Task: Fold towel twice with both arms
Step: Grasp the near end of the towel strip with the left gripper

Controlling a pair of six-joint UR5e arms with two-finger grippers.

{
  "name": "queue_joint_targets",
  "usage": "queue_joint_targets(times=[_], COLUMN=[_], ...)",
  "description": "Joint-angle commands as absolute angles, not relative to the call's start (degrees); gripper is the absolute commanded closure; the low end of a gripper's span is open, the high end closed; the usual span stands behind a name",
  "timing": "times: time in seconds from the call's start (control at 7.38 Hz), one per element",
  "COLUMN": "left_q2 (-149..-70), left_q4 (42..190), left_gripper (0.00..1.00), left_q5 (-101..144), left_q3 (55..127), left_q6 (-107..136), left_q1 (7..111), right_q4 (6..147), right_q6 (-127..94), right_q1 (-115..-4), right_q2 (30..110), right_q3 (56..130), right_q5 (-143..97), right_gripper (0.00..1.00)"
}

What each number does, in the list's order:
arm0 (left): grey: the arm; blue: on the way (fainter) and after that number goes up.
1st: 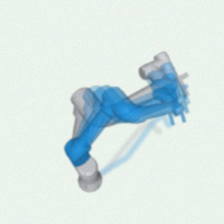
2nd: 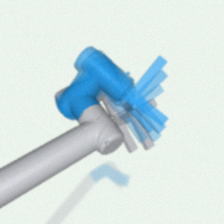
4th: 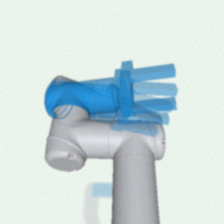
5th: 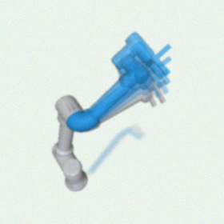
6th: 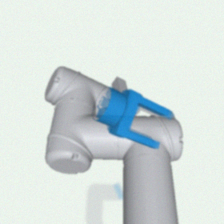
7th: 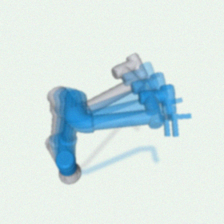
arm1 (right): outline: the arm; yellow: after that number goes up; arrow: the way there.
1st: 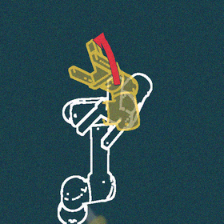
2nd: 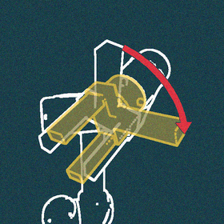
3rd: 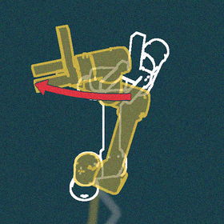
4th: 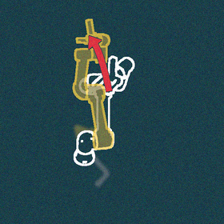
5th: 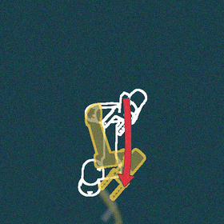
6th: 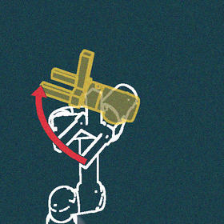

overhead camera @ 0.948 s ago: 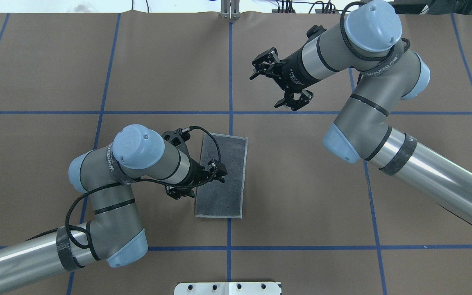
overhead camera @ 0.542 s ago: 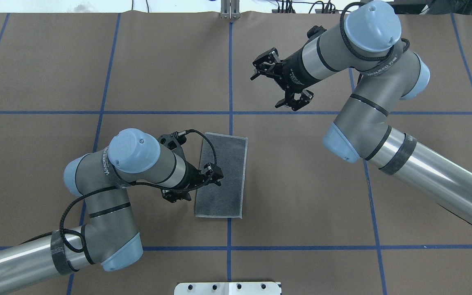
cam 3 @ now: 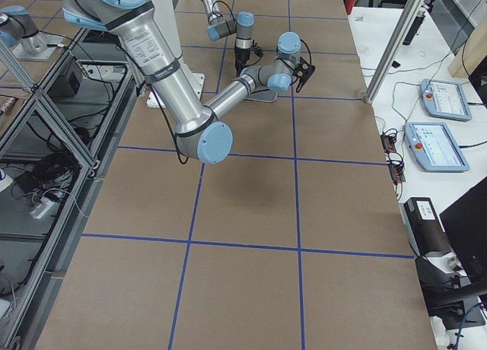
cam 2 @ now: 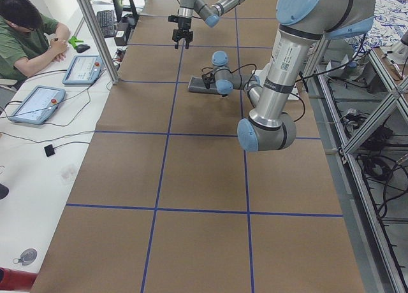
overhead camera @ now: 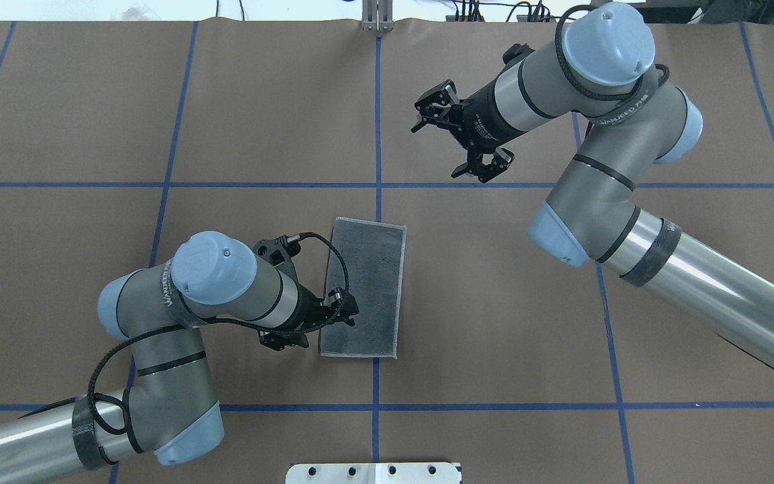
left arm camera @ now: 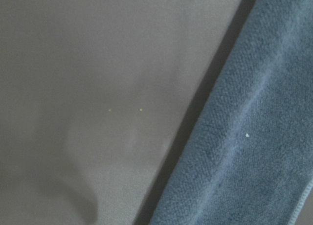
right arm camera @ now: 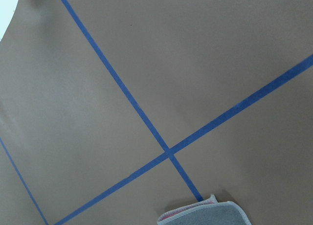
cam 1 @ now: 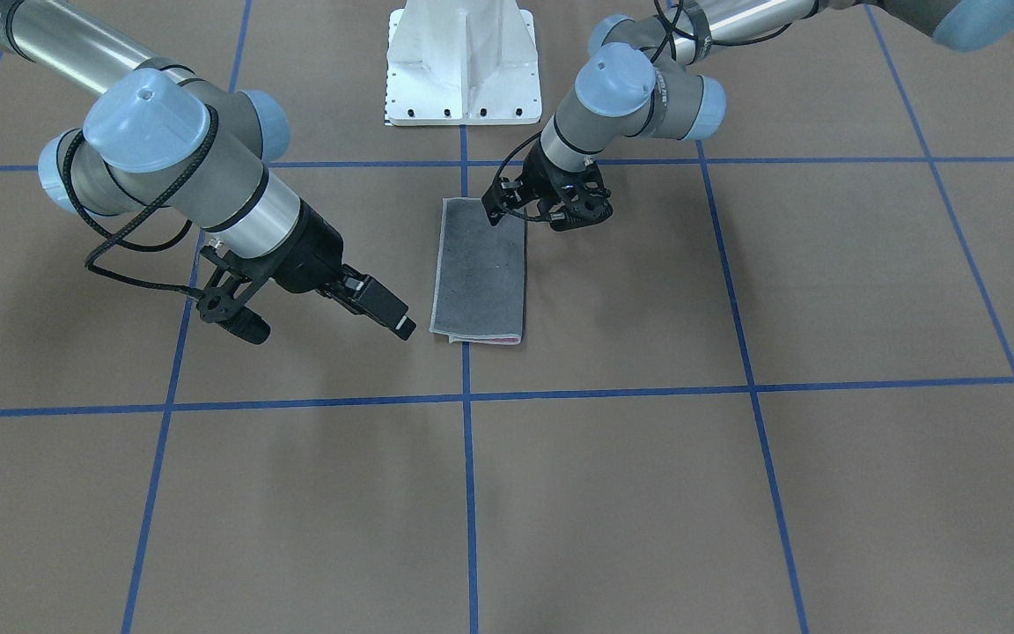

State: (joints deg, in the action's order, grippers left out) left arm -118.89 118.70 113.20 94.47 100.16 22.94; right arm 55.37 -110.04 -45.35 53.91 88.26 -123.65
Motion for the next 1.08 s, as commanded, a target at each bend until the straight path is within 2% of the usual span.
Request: queue_joint_targets(times=[0.0, 0.14, 0.27, 0.41, 0.54, 0.68, 0.95], left_q2=[-119.00, -119.09, -119.18, -119.18, -119.18, -118.92, -119.44], left_q4=[118.74, 118.74, 118.74, 118.74, 118.65, 118.65, 114.12], left_gripper=[0.27, 0.32, 0.42, 0.62, 0.88, 1.00, 1.00], left_q5=[113.20, 113.20, 113.20, 113.20, 113.29, 113.47, 113.99], left_q3=[94.48, 94.48, 94.48, 94.48, 94.74, 95.96, 100.69], left_q6=[100.20, 100.20, 100.20, 100.11, 100.19, 100.20, 100.20], left_q1=[22.33, 21.89, 21.88, 21.97, 21.97, 21.97, 21.97], right_q4=[55.28, 55.37, 55.28, 55.28, 55.28, 55.20, 55.20], right_q6=[-110.04, -110.04, -110.04, -110.04, -110.04, -110.04, -110.04], right_q1=[-45.35, -45.35, -45.35, -45.35, -45.44, -45.35, -45.35], right_q2=[53.96, 53.96, 54.05, 54.05, 54.05, 54.05, 54.05], right_q3=[88.24, 88.24, 88.24, 88.24, 88.24, 88.24, 88.24], right_q5=[-123.66, -123.66, -123.66, -123.66, -123.66, -123.66, -123.66], right_gripper=[0.00, 0.00, 0.00, 0.00, 0.00, 0.00, 0.00])
